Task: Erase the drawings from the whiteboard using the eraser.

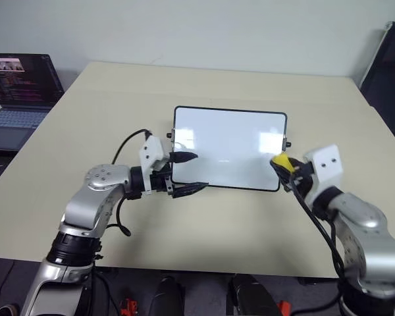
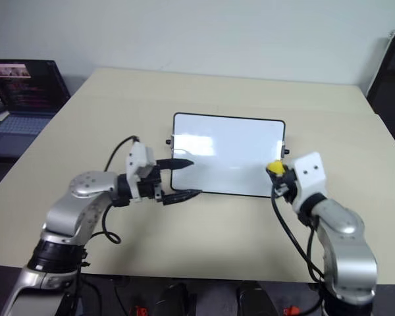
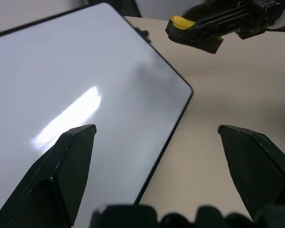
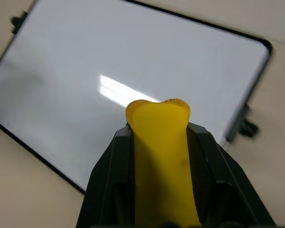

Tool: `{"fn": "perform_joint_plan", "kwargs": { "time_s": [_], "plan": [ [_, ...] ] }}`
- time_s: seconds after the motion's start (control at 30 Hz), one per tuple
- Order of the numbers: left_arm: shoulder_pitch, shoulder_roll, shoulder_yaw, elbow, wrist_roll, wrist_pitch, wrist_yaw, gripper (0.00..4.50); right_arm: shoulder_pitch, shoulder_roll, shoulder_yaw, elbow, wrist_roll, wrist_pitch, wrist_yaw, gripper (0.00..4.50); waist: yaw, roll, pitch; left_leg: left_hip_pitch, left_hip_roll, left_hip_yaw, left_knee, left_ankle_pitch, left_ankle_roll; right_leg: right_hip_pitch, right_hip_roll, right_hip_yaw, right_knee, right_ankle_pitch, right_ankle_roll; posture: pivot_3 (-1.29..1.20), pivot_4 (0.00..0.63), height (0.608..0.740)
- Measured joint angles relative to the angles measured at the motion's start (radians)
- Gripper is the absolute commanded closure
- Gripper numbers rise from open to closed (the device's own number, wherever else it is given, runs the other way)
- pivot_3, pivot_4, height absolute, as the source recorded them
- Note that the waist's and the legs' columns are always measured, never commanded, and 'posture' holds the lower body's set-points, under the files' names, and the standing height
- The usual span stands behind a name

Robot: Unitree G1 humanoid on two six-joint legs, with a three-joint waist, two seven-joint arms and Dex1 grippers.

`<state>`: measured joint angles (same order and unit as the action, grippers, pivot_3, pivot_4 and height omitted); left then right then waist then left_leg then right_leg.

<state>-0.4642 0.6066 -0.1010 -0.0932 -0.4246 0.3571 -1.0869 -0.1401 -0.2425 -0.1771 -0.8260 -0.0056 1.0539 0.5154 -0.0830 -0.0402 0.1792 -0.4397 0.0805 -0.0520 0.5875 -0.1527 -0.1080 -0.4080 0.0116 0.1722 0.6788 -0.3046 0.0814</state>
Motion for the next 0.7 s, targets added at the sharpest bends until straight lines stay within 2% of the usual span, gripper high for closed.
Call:
{"fn": "perform_joint_plan", "kwargs": {
  "time_s": [0.1,0.2,0.37,0.53,0.7],
  "plan": [
    [-0.068,-0.039,-0.063,0.099,0.036,-0.061,-0.069,0.0,0.081,0.01,-0.041,-0.017,-0.005,0.052,-0.064,3.38,-0.003,0.0,0.0,0.0,0.0,0.0,0.001,0.0,0.0,0.001,0.0,0.0,0.0,0.0,0.0,0.0,0.15,0.74],
    [-0.14,-0.078,-0.108,0.2,0.08,-0.136,-0.125,0.0,0.099,0.012,-0.061,0.019,-0.012,0.071,-0.12,3.38,-0.004,0.0,0.0,0.001,-0.001,0.0,0.003,0.0,0.0,0.001,0.0,0.001,0.0,0.001,0.0,0.0,0.15,0.74],
    [-0.257,-0.17,-0.181,0.345,0.152,-0.238,-0.197,0.0,0.063,0.026,-0.106,0.12,-0.003,0.067,-0.189,3.38,-0.003,0.0,0.0,0.0,-0.001,0.0,0.003,0.0,0.0,0.002,0.0,0.001,0.0,0.001,0.001,0.0,0.15,0.74],
    [-0.351,-0.281,-0.249,0.45,0.202,-0.272,-0.232,0.0,0.027,0.022,-0.147,0.225,0.036,0.04,-0.202,3.38,-0.001,0.0,0.0,-0.001,-0.001,0.0,0.001,0.0,0.001,0.002,0.0,0.0,0.0,0.003,0.007,0.0,0.15,0.74],
    [-0.401,-0.349,-0.279,0.497,0.247,-0.28,-0.233,0.0,0.014,-0.01,-0.169,0.282,0.066,0.01,-0.216,3.38,-0.004,0.001,0.001,0.0,-0.001,0.0,0.001,-0.001,0.001,0.002,0.0,0.0,0.0,0.002,0.008,0.0,0.15,0.74]
  ]
}}
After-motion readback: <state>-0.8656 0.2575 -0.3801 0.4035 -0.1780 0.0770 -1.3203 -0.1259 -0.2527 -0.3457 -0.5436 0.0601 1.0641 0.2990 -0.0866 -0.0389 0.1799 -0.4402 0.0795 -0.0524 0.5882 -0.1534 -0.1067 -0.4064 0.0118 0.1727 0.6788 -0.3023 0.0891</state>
